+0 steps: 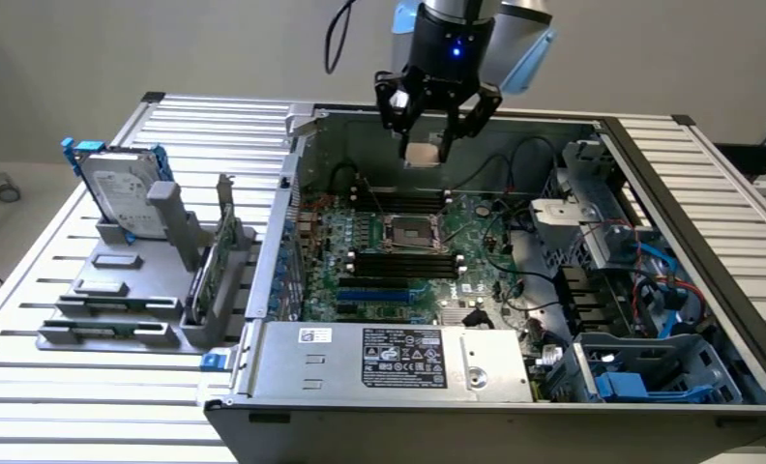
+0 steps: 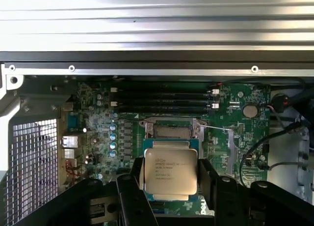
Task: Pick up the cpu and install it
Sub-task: 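Pick up the cpu and move it towards the insertion slot, then place the cpu into insertion slot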
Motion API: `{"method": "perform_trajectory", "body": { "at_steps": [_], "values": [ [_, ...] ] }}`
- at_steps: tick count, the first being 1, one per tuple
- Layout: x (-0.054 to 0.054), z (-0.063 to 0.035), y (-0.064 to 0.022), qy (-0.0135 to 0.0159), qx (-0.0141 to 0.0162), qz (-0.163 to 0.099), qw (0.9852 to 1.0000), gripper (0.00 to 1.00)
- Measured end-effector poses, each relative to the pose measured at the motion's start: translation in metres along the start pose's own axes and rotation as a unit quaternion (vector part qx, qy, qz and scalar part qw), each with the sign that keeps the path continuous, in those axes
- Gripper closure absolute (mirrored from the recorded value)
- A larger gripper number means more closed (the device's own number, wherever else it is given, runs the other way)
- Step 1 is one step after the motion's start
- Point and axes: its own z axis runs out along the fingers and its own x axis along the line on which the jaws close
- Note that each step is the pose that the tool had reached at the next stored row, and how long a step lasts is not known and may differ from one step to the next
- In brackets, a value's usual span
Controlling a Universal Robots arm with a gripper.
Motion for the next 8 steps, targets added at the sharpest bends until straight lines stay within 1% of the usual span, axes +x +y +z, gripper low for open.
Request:
{"method": "perform_trajectory", "body": {
  "at_steps": [2, 8],
  "values": [
    [-0.0002, 0.0029, 0.0001, -0.0001, -0.0010, 0.000, 1.0000, 0.45],
    [-0.0002, 0.0029, 0.0001, 0.0000, -0.0010, 0.000, 1.0000, 0.45]
  ]
}}
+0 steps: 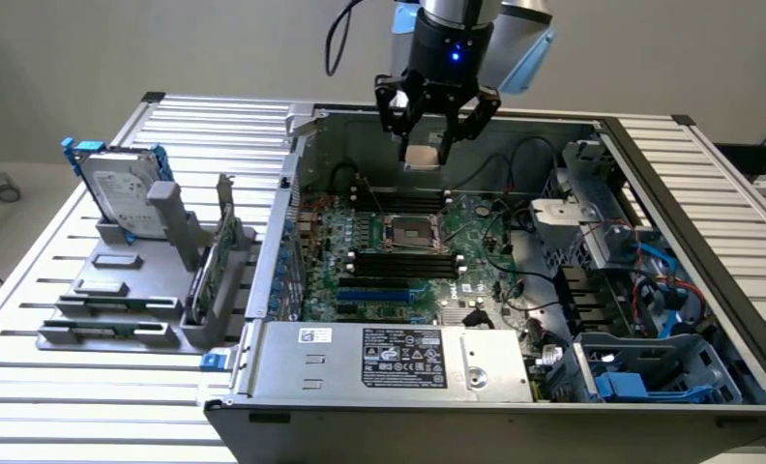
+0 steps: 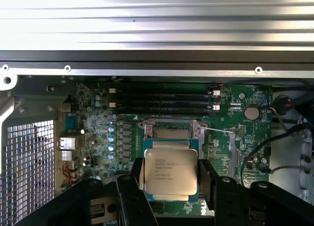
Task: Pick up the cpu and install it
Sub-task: 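Place the cpu into insertion slot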
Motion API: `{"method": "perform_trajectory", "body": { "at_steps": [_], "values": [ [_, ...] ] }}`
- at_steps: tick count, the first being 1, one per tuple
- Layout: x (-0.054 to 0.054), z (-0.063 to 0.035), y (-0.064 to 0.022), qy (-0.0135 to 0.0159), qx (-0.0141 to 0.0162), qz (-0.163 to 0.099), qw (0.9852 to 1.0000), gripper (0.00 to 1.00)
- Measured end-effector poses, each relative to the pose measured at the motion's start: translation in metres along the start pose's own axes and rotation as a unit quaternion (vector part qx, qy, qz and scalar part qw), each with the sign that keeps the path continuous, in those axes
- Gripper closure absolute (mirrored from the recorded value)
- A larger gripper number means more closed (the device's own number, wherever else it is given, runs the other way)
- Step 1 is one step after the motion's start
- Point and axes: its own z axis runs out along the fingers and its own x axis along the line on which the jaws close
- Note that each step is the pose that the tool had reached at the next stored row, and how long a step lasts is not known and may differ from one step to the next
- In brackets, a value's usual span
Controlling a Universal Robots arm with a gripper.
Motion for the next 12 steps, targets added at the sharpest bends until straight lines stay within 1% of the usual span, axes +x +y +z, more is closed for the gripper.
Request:
{"method": "perform_trajectory", "body": {
  "at_steps": [10, 12],
  "values": [
    [0.0002, 0.0001, -0.0001, 0.0000, -0.0001, 0.000, 1.0000, 0.45],
    [0.0003, 0.0003, -0.0001, -0.0007, -0.0008, 0.012, 0.9999, 0.45]
  ]
}}
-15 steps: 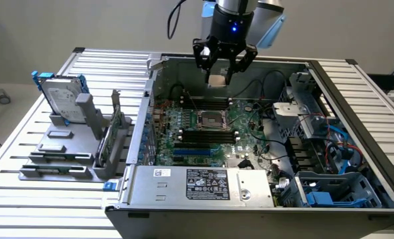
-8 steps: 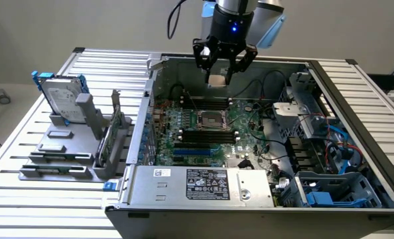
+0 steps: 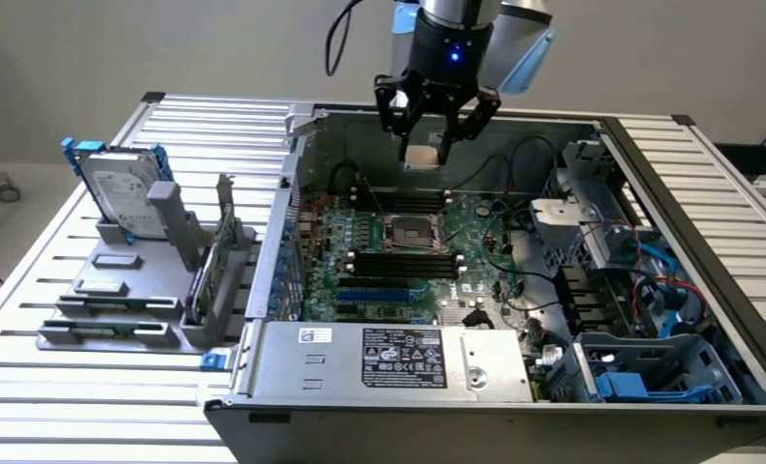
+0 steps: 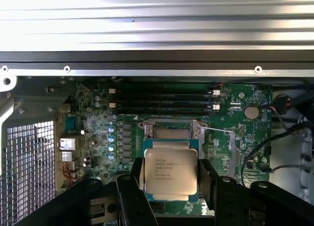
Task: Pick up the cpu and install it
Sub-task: 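Place the cpu into insertion slot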
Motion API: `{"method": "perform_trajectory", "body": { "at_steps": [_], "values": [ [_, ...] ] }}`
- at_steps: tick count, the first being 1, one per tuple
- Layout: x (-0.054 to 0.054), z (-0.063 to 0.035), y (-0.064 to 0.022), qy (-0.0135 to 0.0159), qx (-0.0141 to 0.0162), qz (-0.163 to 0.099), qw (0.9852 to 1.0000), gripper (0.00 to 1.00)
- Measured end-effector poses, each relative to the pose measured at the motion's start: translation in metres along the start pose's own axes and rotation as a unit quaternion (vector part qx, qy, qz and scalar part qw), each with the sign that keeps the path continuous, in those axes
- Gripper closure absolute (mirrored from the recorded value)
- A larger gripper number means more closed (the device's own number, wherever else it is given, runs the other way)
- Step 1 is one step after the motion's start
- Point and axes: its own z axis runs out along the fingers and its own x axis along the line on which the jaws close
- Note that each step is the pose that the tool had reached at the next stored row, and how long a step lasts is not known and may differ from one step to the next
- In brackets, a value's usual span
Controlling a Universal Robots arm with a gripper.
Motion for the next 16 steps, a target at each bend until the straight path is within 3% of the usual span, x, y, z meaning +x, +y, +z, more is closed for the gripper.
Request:
{"method": "perform_trajectory", "body": {
  "at_steps": [4, 8, 12, 16],
  "values": [
    [0.0000, 0.0005, 0.0000, -0.0020, -0.0025, 0.036, 0.9994, 0.45],
    [-0.0001, 0.0012, -0.0001, -0.0039, -0.0050, 0.072, 0.9974, 0.45],
    [-0.0001, 0.0021, -0.0001, -0.0059, -0.0075, 0.108, 0.9941, 0.45],
    [-0.0002, 0.0030, -0.0002, -0.0078, -0.0099, 0.144, 0.9894, 0.45]
  ]
}}
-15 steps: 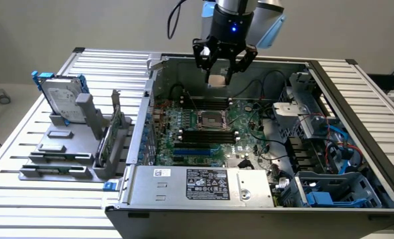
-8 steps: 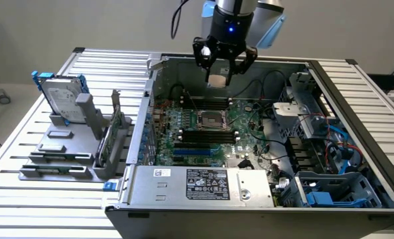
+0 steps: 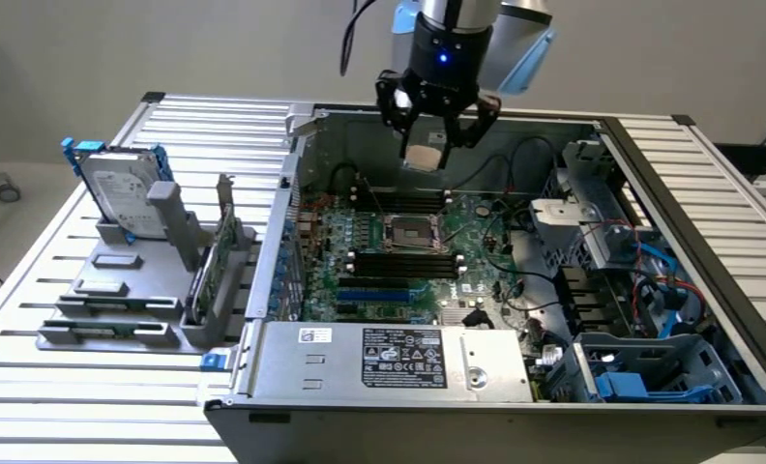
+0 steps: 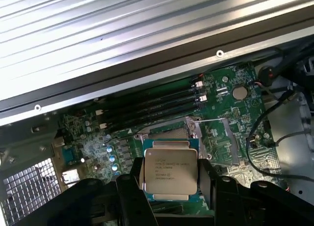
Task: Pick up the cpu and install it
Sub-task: 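Place the cpu into insertion slot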
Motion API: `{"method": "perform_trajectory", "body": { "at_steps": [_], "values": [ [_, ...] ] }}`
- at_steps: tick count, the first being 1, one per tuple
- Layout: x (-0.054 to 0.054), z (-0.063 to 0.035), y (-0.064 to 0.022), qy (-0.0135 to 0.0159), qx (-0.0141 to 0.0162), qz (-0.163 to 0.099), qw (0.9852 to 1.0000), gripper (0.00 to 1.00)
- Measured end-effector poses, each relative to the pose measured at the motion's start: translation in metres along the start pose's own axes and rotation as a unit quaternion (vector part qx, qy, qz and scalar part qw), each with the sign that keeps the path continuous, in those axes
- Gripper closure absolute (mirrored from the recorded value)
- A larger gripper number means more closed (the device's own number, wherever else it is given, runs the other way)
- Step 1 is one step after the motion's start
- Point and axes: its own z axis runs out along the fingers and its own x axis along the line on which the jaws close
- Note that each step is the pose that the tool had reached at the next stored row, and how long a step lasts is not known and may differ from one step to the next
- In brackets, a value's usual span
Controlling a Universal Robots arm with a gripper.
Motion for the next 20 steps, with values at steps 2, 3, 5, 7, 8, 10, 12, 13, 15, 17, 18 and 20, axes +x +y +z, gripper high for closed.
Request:
{"method": "perform_trajectory", "body": {
  "at_steps": [2, 3, 5, 7, 8, 10, 12, 13, 15, 17, 18, 20],
  "values": [
    [0.0000, 0.0005, -0.0001, -0.0010, -0.0012, 0.018, 0.9998, 0.45],
    [-0.0001, 0.0009, -0.0001, -0.0014, -0.0018, 0.027, 0.9996, 0.45],
    [-0.0001, 0.0016, -0.0001, -0.0024, -0.0031, 0.045, 0.9990, 0.45],
    [-0.0002, 0.0024, -0.0001, -0.0034, -0.0043, 0.063, 0.9980, 0.45],
    [-0.0002, 0.0028, -0.0001, -0.0039, -0.0050, 0.073, 0.9973, 0.45],
    [-0.0002, 0.0036, -0.0002, -0.0049, -0.0062, 0.091, 0.9959, 0.45],
    [-0.0003, 0.0044, -0.0002, -0.0058, -0.0074, 0.108, 0.9941, 0.45],
    [-0.0003, 0.0049, -0.0002, -0.0063, -0.0081, 0.117, 0.9930, 0.45],
    [-0.0004, 0.0059, -0.0003, -0.0073, -0.0094, 0.136, 0.9907, 0.45],
    [-0.0005, 0.0069, -0.0004, -0.0083, -0.0106, 0.154, 0.9880, 0.45],
    [-0.0005, 0.0074, -0.0004, -0.0087, -0.0112, 0.162, 0.9866, 0.45],
    [-0.0006, 0.0084, -0.0004, -0.0097, -0.0124, 0.180, 0.9835, 0.45]
  ]
}}
